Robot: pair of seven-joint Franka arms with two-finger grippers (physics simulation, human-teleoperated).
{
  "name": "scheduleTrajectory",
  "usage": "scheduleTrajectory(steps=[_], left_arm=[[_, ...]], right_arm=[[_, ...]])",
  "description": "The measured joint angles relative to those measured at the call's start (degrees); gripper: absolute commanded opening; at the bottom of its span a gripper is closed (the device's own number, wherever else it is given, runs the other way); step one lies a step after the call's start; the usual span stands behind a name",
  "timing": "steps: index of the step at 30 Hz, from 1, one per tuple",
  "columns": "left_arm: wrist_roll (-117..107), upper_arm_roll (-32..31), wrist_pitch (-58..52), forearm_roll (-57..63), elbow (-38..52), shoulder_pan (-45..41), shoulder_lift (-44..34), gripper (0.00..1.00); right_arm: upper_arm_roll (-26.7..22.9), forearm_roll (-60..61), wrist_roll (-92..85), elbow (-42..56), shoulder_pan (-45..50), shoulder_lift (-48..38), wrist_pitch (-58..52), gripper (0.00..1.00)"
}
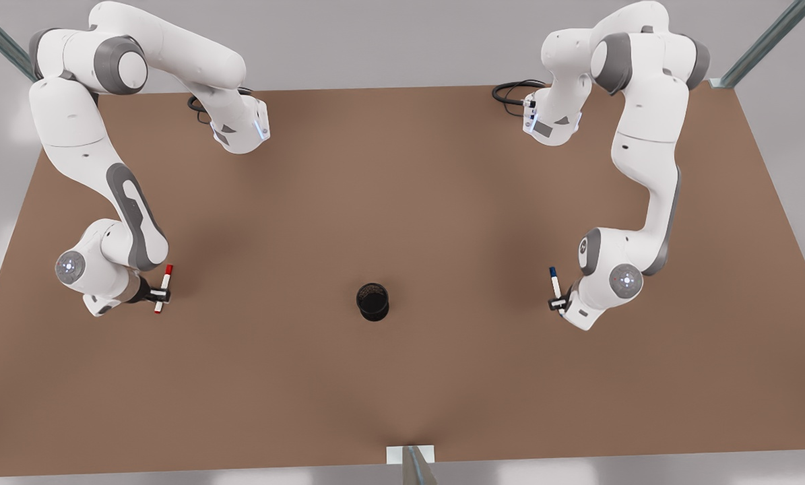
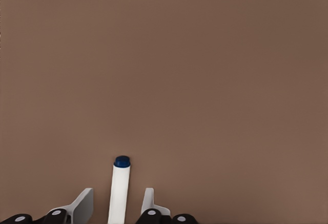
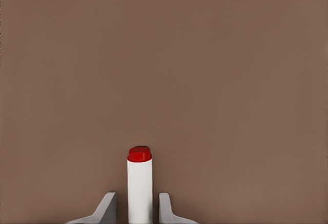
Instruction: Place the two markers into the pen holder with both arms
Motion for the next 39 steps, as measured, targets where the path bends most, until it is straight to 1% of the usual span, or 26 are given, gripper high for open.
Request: scheduleTrajectory(steps=[1,2,3,5,9,11,14,18,21,22,26,28,30,31,34,38,39], left_arm=[[-0.1,0.1,0.3,0.0,0.3,0.0,0.4,0.60],[-0.3,0.2,0.5,0.0,0.6,0.0,0.6,0.60],[-0.4,0.2,0.7,0.1,0.7,0.0,0.9,0.60],[-0.6,0.2,1.1,0.1,1.1,0.0,1.3,0.60],[-1.0,0.3,1.7,0.1,1.2,0.0,1.8,0.56],[-1.1,0.3,1.9,0.2,1.2,0.0,1.8,0.54],[-1.3,0.2,2.2,1.7,1.2,0.0,1.8,0.54],[-0.9,0.2,2.4,2.6,1.2,-0.1,1.8,0.54],[-0.2,0.1,2.4,2.8,1.2,-0.1,2.0,0.54],[-0.1,0.0,2.5,2.8,1.2,-0.1,2.0,0.52],[0.6,0.0,2.5,2.9,1.2,-0.1,2.3,0.49],[0.9,0.0,2.6,3.0,1.2,-0.1,2.4,0.48],[1.1,0.0,2.6,3.0,1.2,-0.1,2.5,0.45],[1.3,0.0,2.6,3.0,1.2,-0.1,2.5,0.43],[1.6,0.0,2.6,2.9,1.2,-0.1,2.6,0.39],[1.9,0.0,2.6,2.9,1.2,-0.1,2.6,0.36],[1.9,0.0,2.6,2.9,1.2,-0.1,2.6,0.35]], right_arm=[[0.0,-0.1,-0.2,0.0,0.0,0.0,0.2,0.42],[0.0,-0.1,-0.4,-0.1,0.0,0.0,0.4,0.40],[0.0,-0.1,-0.6,0.0,0.0,0.0,0.5,0.35],[0.0,-0.1,-1.1,-0.1,0.1,0.0,0.8,0.30],[0.0,0.1,-2.1,0.0,0.4,-0.1,1.0,0.22],[0.3,0.1,-2.6,0.3,0.5,-0.4,1.0,0.21],[1.4,0.2,-3.2,0.6,0.4,-1.1,0.9,0.21],[6.2,0.3,-3.8,4.4,0.4,-4.4,-2.6,0.21],[12.2,0.3,-3.7,10.5,0.4,-5.5,-7.1,0.21],[14.4,0.4,-3.6,11.9,0.3,-5.6,-8.3,0.21],[23.3,0.5,-3.1,13.7,0.1,-5.6,-9.8,0.21],[25.9,0.6,-2.9,13.8,1.0,-5.2,-8.5,0.21],[26.8,0.6,-2.5,16.0,3.2,-4.7,-6.7,0.21],[26.9,0.6,-2.2,16.9,5.1,-4.2,-5.9,0.21],[27.1,0.6,-0.7,18.3,12.2,-2.5,-1.8,0.21],[26.6,0.4,1.6,28.8,21.1,4.2,2.9,0.21],[26.3,0.3,2.2,30.2,22.7,5.4,4.6,0.21]])
